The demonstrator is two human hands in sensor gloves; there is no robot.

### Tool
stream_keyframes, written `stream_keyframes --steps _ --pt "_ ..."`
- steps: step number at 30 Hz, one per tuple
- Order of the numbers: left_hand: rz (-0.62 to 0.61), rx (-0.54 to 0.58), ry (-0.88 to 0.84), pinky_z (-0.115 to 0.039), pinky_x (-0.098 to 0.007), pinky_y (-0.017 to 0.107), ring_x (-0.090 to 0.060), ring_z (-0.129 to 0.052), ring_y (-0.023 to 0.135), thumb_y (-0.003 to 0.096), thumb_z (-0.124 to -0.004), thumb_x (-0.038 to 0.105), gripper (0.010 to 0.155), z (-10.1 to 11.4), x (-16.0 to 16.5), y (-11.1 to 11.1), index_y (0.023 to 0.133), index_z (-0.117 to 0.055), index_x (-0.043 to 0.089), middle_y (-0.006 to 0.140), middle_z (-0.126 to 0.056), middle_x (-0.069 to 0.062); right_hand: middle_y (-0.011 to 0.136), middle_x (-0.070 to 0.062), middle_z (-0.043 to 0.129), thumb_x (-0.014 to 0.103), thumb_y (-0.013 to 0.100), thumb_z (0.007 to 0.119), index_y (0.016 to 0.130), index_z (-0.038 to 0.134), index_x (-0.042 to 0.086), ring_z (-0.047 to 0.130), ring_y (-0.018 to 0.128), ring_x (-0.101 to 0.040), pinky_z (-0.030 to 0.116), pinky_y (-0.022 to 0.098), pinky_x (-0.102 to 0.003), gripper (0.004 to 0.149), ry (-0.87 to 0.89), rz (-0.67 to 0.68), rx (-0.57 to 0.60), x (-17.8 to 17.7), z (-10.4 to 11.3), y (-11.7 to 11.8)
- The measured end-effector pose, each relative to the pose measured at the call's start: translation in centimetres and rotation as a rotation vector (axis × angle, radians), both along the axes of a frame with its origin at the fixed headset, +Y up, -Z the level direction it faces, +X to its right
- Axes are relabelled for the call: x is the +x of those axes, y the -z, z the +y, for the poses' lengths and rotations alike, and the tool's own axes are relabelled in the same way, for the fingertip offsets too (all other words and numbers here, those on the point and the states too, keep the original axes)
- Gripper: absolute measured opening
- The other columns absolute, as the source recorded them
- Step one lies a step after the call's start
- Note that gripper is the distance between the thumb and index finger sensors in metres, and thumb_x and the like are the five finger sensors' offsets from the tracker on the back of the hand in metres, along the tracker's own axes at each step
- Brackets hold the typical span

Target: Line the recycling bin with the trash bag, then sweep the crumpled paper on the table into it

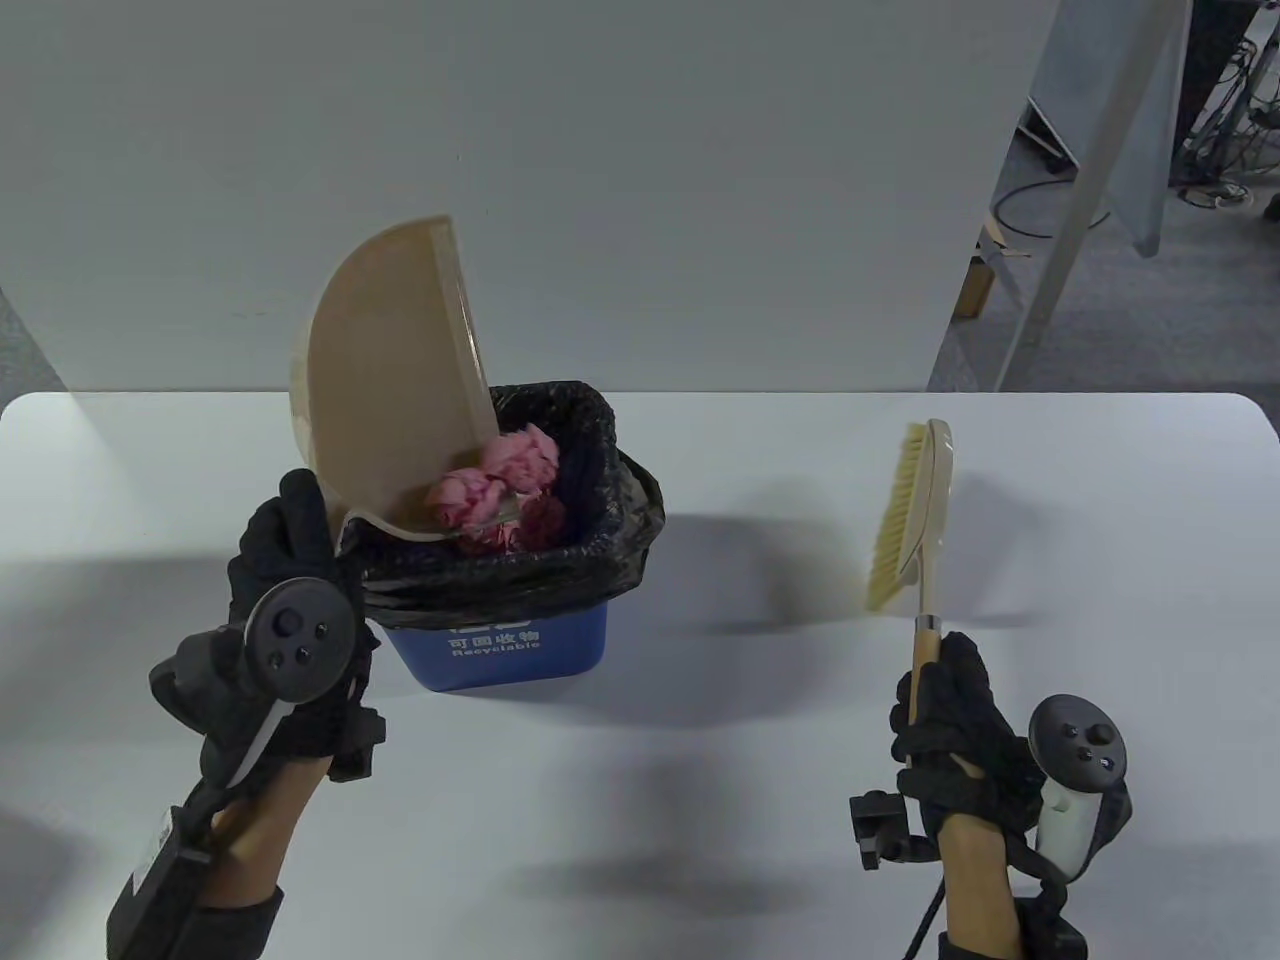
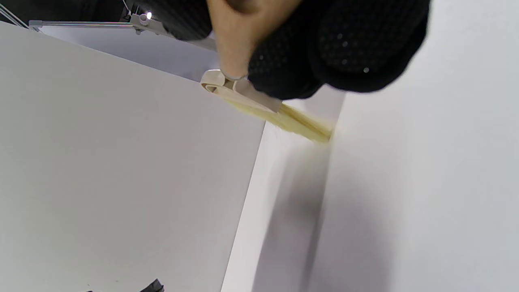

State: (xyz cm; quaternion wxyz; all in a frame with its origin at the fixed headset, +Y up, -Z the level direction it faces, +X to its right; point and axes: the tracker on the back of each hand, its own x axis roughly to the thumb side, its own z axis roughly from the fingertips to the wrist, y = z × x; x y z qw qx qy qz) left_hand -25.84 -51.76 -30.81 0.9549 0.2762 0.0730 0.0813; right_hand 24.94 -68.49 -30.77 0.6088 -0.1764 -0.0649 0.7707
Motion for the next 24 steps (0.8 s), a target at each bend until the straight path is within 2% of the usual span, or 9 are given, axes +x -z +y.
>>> stream_keyframes --steps 4,9,12,16,19,21,24 --pt "0.024 0.061 0.001 -0.089 -0.044 0.056 -0.034 -0.084 0.088 0.058 -0.077 0.027 0.073 -0.3 -0.8 -0.7 0.118 -0.038 0.016 0.116 -0.054 -0.019 0.093 -0.029 0.072 0.028 0.064 0.053 0.114 0.037 0.006 0.087 0.058 -0.032 0.085 0.04 -0.044 0.057 -0.013 -0.001 -0.001 -0.2 0.0 0.1" --pt "0.021 0.084 -0.138 -0.09 -0.043 0.056 -0.034 -0.084 0.088 0.0582 -0.076 0.028 0.073 -0.3 -1.8 -1.5 0.118 -0.036 0.014 0.115 -0.053 -0.02 0.093 -0.029 0.072 0.027 0.064 0.053 0.114 0.037 0.006 0.087 0.057 -0.032 0.085 0.04 -0.044 0.057 0.0 0.0 0.004 -0.2 0.0 0.1" --pt "-0.062 0.104 -0.272 -0.091 -0.04 0.056 -0.032 -0.084 0.088 0.0594 -0.072 0.03 0.074 -1.4 -1.1 -2.2 0.117 -0.03 0.009 0.115 -0.05 -0.021 0.092 -0.029 0.072 0.027 0.064 0.054 0.114 0.037 0.006 0.087 0.057 -0.032 0.085 0.039 -0.044 0.057 -0.014 0.016 0.006 -0.6 0.1 0.2" --pt "-0.262 0.088 -0.41 -0.092 -0.037 0.058 -0.03 -0.083 0.089 0.0604 -0.07 0.032 0.075 -2.9 2.4 -3.0 0.116 -0.026 0.007 0.115 -0.048 -0.021 0.092 -0.029 0.072 0.027 0.064 0.054 0.114 0.038 0.006 0.087 0.057 -0.032 0.085 0.039 -0.044 0.057 -0.009 0.023 0.013 -0.7 0.1 0.2" --pt "-0.408 0.041 -0.453 -0.092 -0.035 0.058 -0.028 -0.084 0.09 0.0607 -0.069 0.034 0.075 -3.6 5.7 -3.4 0.117 -0.025 0.008 0.116 -0.047 -0.02 0.092 -0.029 0.072 0.027 0.064 0.054 0.114 0.037 0.006 0.087 0.057 -0.032 0.085 0.039 -0.044 0.057 -0.011 0.01 0.013 -0.6 0.1 0.1" --pt "-0.54 -0.032 -0.5 -0.093 -0.034 0.059 -0.027 -0.084 0.09 0.0607 -0.069 0.034 0.076 -4.4 8.7 -3.3 0.117 -0.025 0.008 0.116 -0.048 -0.02 0.092 -0.029 0.072 0.027 0.064 0.054 0.114 0.037 0.006 0.087 0.057 -0.032 0.085 0.039 -0.044 0.057 -0.015 -0.01 0.013 -0.4 0.0 0.1" --pt "-0.64 -0.124 -0.508 -0.093 -0.034 0.059 -0.027 -0.084 0.091 0.0607 -0.069 0.034 0.076 -5.7 12.5 -2.6 0.117 -0.024 0.008 0.116 -0.047 -0.02 0.093 -0.029 0.072 0.028 0.064 0.053 0.114 0.036 0.006 0.087 0.058 -0.032 0.085 0.04 -0.044 0.057 -0.009 -0.039 0.027 -0.1 0.2 -0.2"
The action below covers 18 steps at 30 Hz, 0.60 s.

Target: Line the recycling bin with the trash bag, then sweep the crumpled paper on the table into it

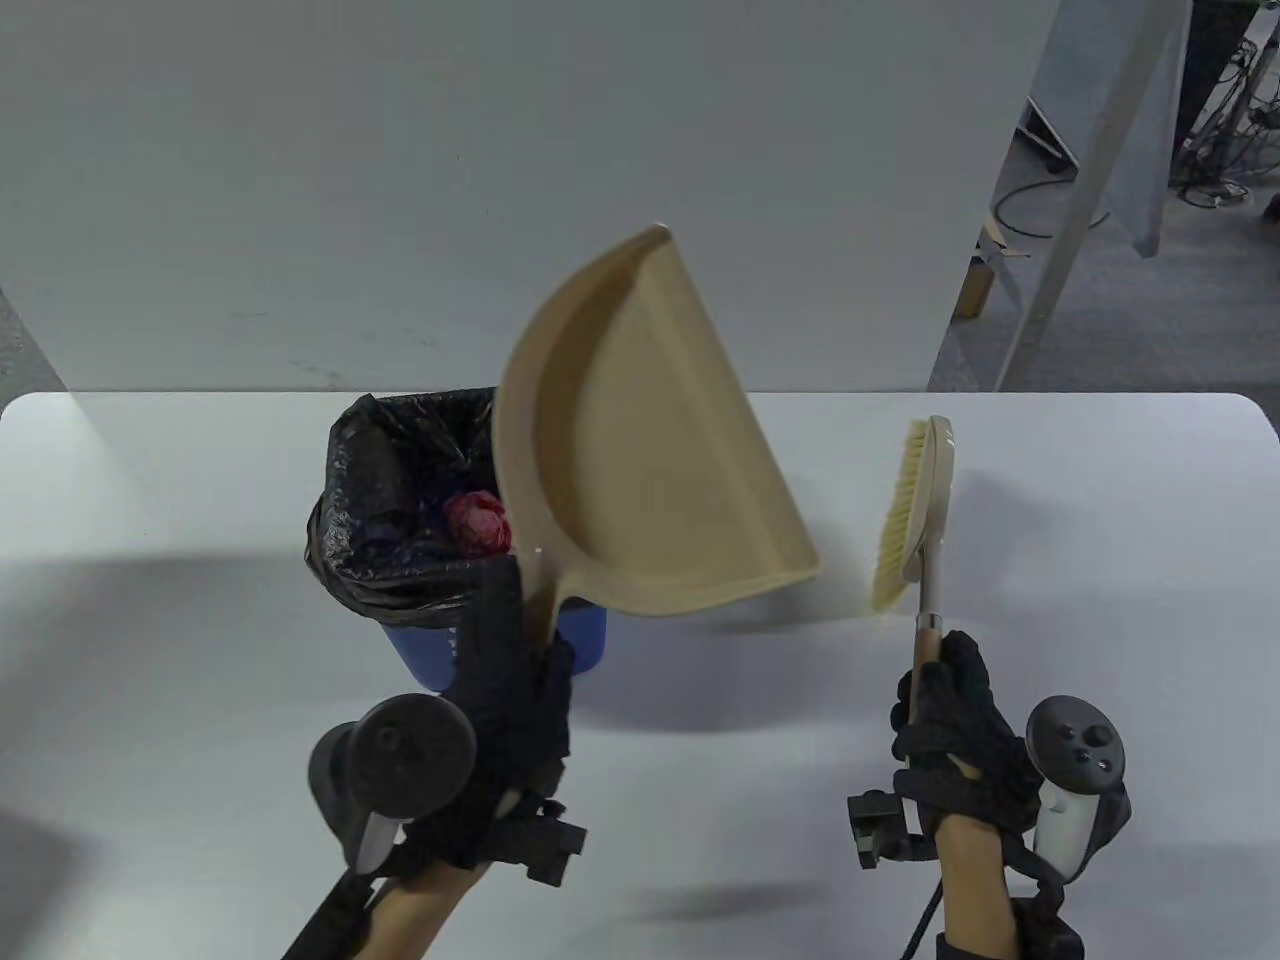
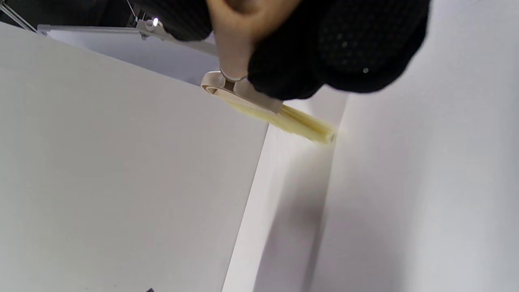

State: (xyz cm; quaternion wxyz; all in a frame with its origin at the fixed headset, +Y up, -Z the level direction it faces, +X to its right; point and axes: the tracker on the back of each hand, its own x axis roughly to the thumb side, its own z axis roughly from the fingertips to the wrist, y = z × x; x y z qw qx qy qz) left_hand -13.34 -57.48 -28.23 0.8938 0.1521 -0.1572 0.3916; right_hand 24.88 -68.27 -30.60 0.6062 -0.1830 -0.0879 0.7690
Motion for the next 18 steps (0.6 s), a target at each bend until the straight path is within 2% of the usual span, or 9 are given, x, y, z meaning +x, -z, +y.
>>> stream_keyframes --steps 3,5,10,18 --pt "-0.05 -0.063 0.009 -0.093 -0.034 0.06 -0.028 -0.083 0.092 0.0603 -0.07 0.033 0.078 -1.1 3.0 0.9 0.116 -0.023 0.007 0.117 -0.044 -0.021 0.093 -0.029 0.071 0.028 0.064 0.053 0.114 0.035 0.006 0.087 0.058 -0.031 0.085 0.04 -0.043 0.057 -0.001 -0.032 0.024 0.3 0.2 -0.2" --pt "-0.074 -0.122 0.013 -0.092 -0.034 0.061 -0.028 -0.082 0.093 0.06 -0.069 0.032 0.079 -2.0 5.3 2.3 0.116 -0.021 0.006 0.117 -0.043 -0.022 0.093 -0.029 0.07 0.028 0.064 0.052 0.114 0.034 0.006 0.086 0.059 -0.031 0.085 0.041 -0.043 0.057 0.005 -0.054 0.046 0.5 0.4 -0.4" --pt "-0.068 -0.25 -0.01 -0.091 -0.034 0.063 -0.029 -0.08 0.094 0.0603 -0.068 0.032 0.08 -3.8 8.6 5.1 0.115 -0.018 0.005 0.117 -0.04 -0.023 0.094 -0.028 0.068 0.028 0.064 0.051 0.114 0.032 0.006 0.086 0.06 -0.031 0.084 0.042 -0.043 0.058 0.022 -0.078 0.066 0.7 0.6 -0.6" --pt "-0.04 -0.358 0.038 -0.091 -0.033 0.066 -0.027 -0.078 0.097 0.0618 -0.067 0.033 0.079 -8.3 11.1 8.5 0.116 -0.016 0.005 0.118 -0.038 -0.022 0.095 -0.029 0.067 0.028 0.065 0.051 0.114 0.03 0.005 0.085 0.061 -0.031 0.084 0.042 -0.043 0.059 0.027 -0.089 0.071 0.8 0.6 -0.7"
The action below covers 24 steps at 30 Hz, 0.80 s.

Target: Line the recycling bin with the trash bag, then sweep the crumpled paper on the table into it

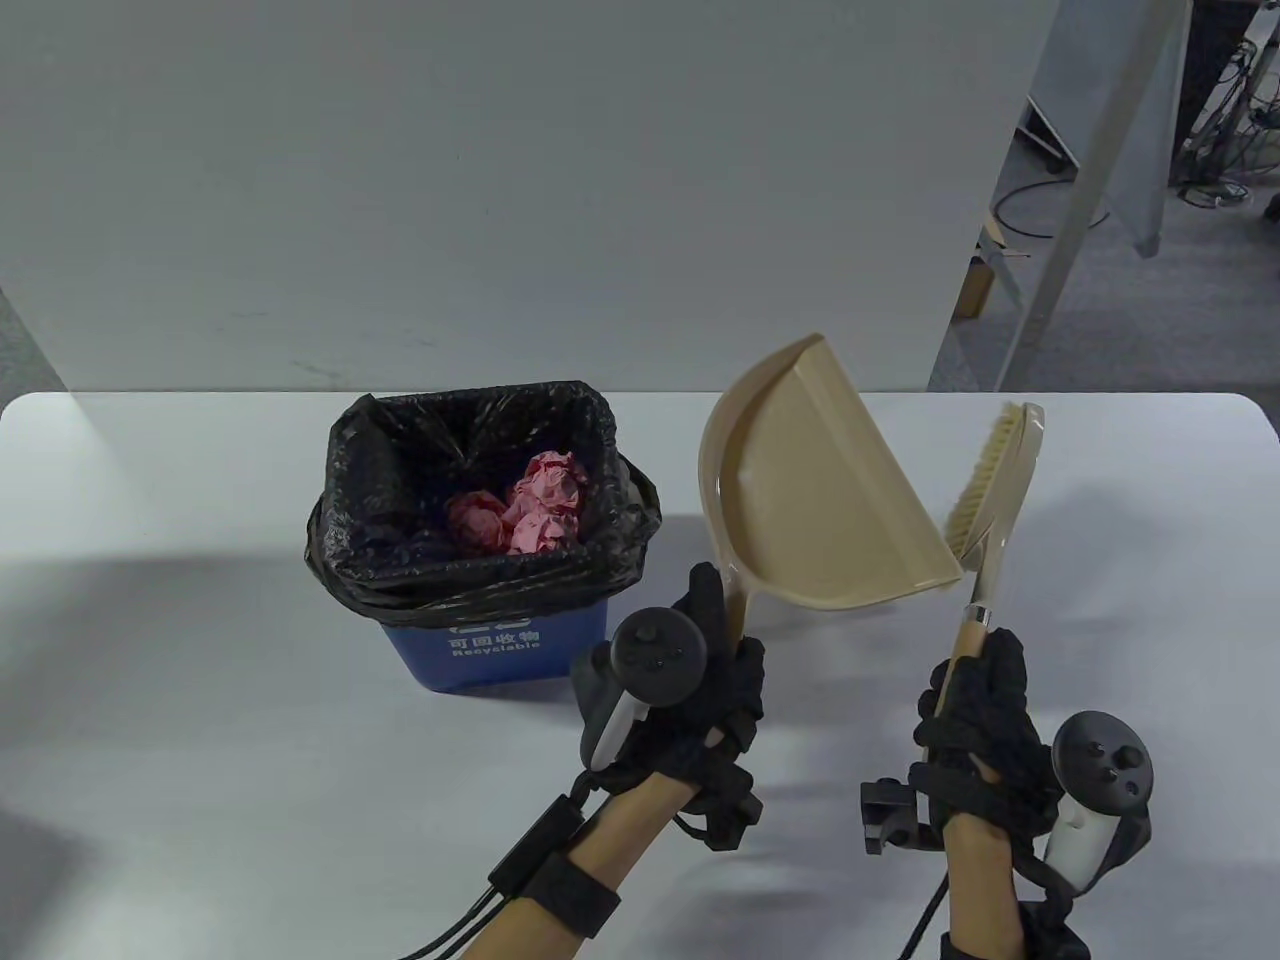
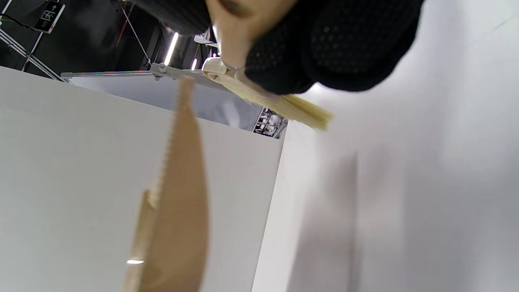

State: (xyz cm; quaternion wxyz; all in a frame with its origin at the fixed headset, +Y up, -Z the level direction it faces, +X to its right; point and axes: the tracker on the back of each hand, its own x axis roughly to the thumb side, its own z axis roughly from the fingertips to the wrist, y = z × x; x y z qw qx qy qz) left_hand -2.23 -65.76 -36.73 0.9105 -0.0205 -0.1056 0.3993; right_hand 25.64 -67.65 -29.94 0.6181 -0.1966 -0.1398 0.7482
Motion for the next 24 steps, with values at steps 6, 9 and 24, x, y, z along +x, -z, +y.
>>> stream_keyframes --steps 6,9,24 --pt "0.008 -0.191 -0.043 -0.089 -0.034 0.067 -0.03 -0.076 0.098 0.0619 -0.067 0.033 0.08 -4.2 -0.6 1.9 0.115 -0.014 0.004 0.118 -0.035 -0.024 0.095 -0.029 0.067 0.028 0.065 0.051 0.114 0.03 0.005 0.085 0.061 -0.031 0.084 0.042 -0.043 0.059 -0.025 0.013 -0.007 -0.3 -0.1 0.2" --pt "-0.007 -0.244 -0.059 -0.087 -0.035 0.07 -0.03 -0.073 0.099 0.0619 -0.066 0.032 0.081 -5.5 -0.8 2.2 0.114 -0.011 0.003 0.117 -0.033 -0.025 0.095 -0.029 0.067 0.028 0.065 0.052 0.114 0.03 0.005 0.085 0.06 -0.031 0.084 0.042 -0.043 0.059 -0.046 0.024 -0.01 -0.6 -0.1 0.3" --pt "-0.031 -0.332 0.004 -0.084 -0.035 0.075 -0.031 -0.068 0.103 0.0635 -0.064 0.034 0.082 -7.4 -0.2 3.2 0.113 -0.006 0.003 0.118 -0.026 -0.026 0.094 -0.03 0.068 0.028 0.064 0.053 0.114 0.033 0.005 0.086 0.059 -0.032 0.084 0.041 -0.044 0.058 -0.161 0.096 -0.045 -2.5 -0.4 0.9"
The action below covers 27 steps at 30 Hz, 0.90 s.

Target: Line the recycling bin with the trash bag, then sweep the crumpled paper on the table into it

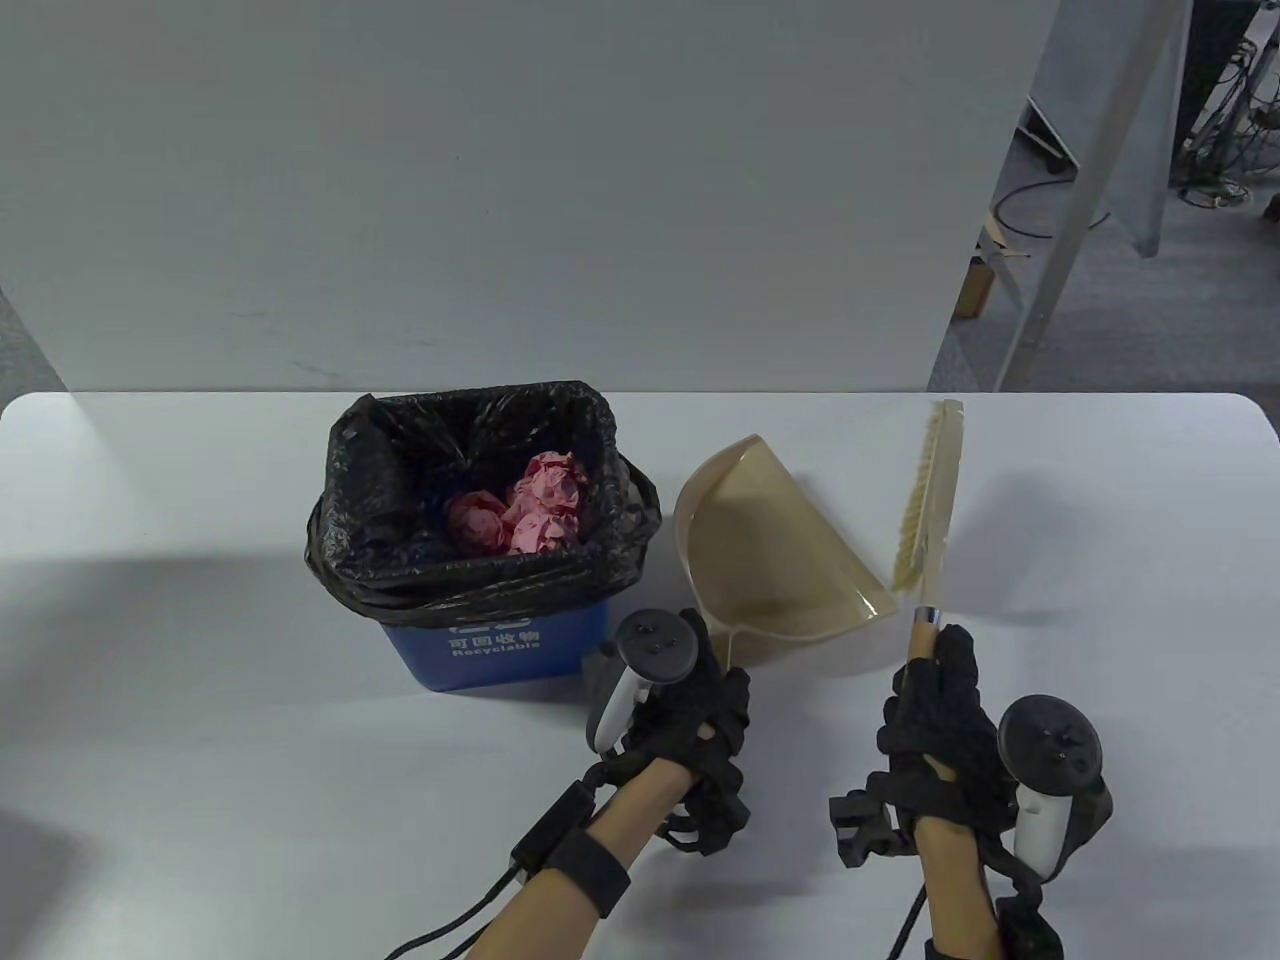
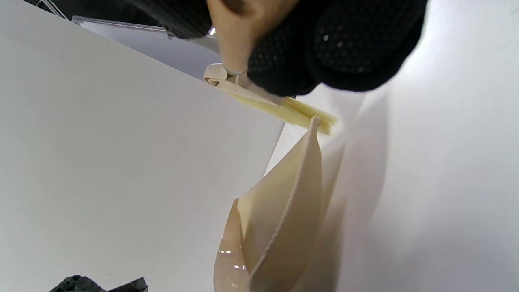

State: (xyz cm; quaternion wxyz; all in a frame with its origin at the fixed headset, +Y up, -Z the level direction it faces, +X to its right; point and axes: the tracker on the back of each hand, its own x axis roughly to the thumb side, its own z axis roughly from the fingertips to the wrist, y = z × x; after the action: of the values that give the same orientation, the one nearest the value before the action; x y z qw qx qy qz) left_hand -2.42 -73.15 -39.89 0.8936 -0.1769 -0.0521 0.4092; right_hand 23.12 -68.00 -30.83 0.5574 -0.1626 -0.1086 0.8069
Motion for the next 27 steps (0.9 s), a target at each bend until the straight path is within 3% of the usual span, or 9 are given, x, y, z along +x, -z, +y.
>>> stream_keyframes --steps 10,27 --pt "0.046 -0.027 0.006 -0.085 -0.036 0.073 -0.033 -0.07 0.102 0.0629 -0.066 0.033 0.082 -0.12 -0.3 0.02 0.113 -0.009 0.002 0.117 -0.029 -0.028 0.094 -0.03 0.069 0.028 0.064 0.053 0.114 0.034 0.005 0.086 0.059 -0.032 0.084 0.041 -0.044 0.058 -0.023 0.018 -0.007 -0.41 -0.09 0.11" --pt "0.01 -0.104 -0.048 -0.081 -0.039 0.077 -0.036 -0.065 0.105 0.0633 -0.065 0.032 0.082 -0.11 0.44 -0.24 0.113 -0.007 0.001 0.117 -0.023 -0.03 0.093 -0.03 0.069 0.028 0.064 0.053 0.114 0.035 0.005 0.086 0.059 -0.032 0.084 0.04 -0.044 0.058 -0.034 0.04 -0.009 -0.78 -0.18 0.26"
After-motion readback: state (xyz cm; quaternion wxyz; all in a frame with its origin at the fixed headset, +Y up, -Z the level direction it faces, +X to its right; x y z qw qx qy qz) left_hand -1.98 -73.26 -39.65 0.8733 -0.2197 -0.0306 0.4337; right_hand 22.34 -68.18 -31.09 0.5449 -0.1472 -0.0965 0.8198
